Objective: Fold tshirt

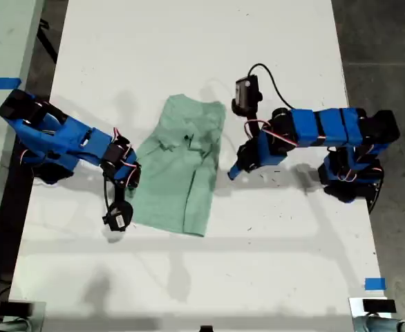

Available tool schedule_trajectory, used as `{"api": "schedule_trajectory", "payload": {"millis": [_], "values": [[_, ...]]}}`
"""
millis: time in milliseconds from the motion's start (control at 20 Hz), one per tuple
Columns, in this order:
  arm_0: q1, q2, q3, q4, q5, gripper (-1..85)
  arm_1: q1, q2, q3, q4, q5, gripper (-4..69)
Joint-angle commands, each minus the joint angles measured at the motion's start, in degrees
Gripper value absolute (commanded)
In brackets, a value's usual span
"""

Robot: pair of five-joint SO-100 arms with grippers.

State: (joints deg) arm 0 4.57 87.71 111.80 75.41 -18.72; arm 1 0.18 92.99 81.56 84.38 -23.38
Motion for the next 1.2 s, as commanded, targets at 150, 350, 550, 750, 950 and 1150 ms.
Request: {"api": "schedule_trajectory", "payload": {"millis": [150, 350, 550, 750, 950, 1150], "values": [[1.14, -6.59, -21.01, 4.39, 1.76, 0.0, -1.76, 5.54, 0.0, -1.76, 1.49, 19.9], [0.44, -25.05, -40.34, 6.5, 7.03, 0.0, -2.64, 5.63, 0.26, -2.55, 2.37, 19.8], [-2.46, -29.44, -42.19, 4.83, 9.58, 12.9, -4.04, 5.71, 0.62, -3.25, 3.87, 19.6], [-4.04, -28.04, -47.99, 5.27, 13.54, 32.9, -5.01, 5.71, 1.23, -4.66, 4.75, 19.4], [-4.04, -21.88, -50.45, 13.62, 12.92, 33.5, -5.1, 5.71, 1.23, -5.19, 4.92, 19.2], [0.09, -1.41, -31.82, 9.05, 9.32, 29.7, -6.33, 5.54, 2.55, -5.89, 6.42, 19.4]]}}
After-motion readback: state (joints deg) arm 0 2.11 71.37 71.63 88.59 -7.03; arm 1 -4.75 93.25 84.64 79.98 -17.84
